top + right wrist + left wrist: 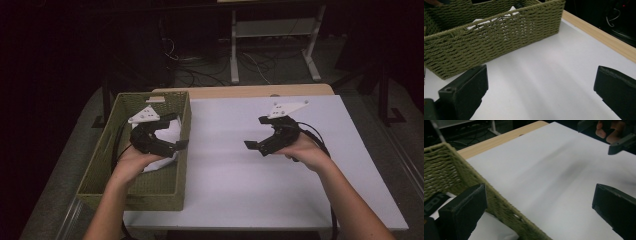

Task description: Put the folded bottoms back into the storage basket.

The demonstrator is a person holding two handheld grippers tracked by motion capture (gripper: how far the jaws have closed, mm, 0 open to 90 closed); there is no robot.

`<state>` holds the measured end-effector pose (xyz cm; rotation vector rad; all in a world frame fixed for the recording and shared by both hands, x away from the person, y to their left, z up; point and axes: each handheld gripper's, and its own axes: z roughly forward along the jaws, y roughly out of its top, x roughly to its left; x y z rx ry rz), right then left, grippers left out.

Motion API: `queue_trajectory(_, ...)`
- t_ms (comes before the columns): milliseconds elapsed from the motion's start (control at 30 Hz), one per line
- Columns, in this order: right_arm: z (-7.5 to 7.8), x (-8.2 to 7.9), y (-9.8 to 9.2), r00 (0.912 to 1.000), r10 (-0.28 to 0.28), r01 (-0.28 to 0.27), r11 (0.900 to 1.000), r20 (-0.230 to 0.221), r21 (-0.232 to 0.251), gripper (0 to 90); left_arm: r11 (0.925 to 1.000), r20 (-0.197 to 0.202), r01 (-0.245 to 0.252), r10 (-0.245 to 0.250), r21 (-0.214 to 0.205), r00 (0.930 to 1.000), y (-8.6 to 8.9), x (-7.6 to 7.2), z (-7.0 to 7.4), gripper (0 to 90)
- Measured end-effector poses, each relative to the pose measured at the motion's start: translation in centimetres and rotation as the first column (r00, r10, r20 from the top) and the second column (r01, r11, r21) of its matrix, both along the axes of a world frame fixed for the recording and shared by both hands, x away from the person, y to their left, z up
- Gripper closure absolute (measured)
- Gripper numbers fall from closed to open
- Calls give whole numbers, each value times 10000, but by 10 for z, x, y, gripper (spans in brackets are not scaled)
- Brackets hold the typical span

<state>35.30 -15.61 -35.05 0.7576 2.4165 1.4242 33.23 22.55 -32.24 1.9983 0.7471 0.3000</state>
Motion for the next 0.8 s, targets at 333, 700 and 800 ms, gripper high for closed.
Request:
queue_trajectory(333,-4,-23,-42,9985,-540,540,9985,39,71,0,9976,130,653,-656,241,9978,-9,-18,-3,0)
queue_trajectory(700,-13,-51,-79,9955,-951,950,9953,42,182,0,9952,82,964,-965,175,9953,-8,-29,-8,0)
queue_trajectory(800,-17,-56,-88,9937,-1116,1114,9934,41,278,0,9946,54,1016,-1018,216,9948,-10,-29,-10,0)
